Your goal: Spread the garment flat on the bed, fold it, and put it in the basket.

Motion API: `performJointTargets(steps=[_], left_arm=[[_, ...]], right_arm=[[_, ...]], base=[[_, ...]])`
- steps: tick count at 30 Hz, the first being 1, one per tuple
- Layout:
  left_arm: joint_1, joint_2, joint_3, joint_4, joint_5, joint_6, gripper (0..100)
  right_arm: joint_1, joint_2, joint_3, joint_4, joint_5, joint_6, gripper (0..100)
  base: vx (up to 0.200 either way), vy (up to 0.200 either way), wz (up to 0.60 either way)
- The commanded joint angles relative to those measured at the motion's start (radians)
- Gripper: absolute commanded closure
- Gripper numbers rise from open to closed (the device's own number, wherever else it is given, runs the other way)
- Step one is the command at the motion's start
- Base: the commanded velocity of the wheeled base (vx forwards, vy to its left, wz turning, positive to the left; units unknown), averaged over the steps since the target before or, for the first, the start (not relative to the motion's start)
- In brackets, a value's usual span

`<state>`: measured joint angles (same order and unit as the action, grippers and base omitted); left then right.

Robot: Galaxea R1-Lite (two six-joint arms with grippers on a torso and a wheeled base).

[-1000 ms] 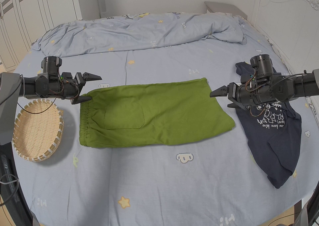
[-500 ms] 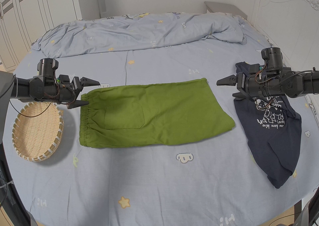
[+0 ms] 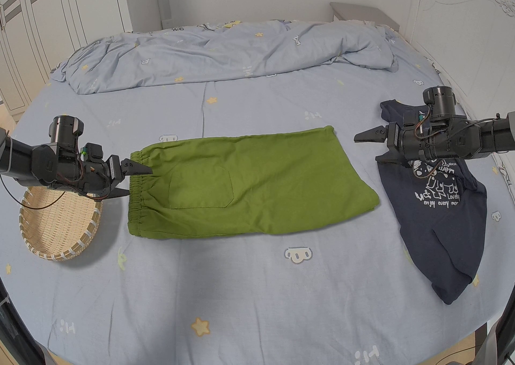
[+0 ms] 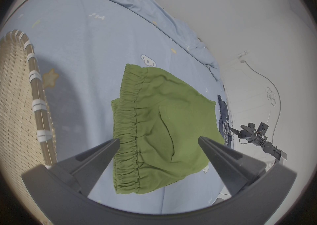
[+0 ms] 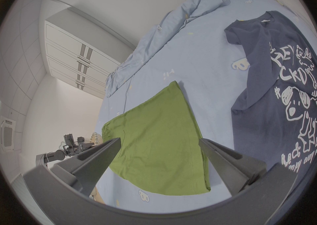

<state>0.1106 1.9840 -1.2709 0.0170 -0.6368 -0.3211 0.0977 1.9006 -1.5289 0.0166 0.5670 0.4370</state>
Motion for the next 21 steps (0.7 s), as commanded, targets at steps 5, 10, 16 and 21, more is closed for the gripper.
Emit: performJointTargets(steps=[5, 10, 16, 21], left_arm=[[-0.019, 0.07, 0.007, -0.078, 0.04, 0.0, 0], [-0.023, 0.096, 0.007, -0.091, 0.086, 0.005, 0], [-0.019, 0.118, 0.005, -0.091, 0.091, 0.033, 0], [-0.019, 0.118, 0.005, -0.091, 0.091, 0.033, 0]], right_arm=[[0.011, 0.011, 0.019, -0.001, 0.001, -0.001, 0], [0.01, 0.011, 0.019, -0.003, 0.001, -0.001, 0], [0.008, 0.009, 0.024, -0.003, 0.001, -0.014, 0], [0.008, 0.009, 0.026, -0.003, 0.001, -0.014, 0]], base=[[0.0, 0.0, 0.0], [0.0, 0.0, 0.0], [0.0, 0.0, 0.0], [0.0, 0.0, 0.0]])
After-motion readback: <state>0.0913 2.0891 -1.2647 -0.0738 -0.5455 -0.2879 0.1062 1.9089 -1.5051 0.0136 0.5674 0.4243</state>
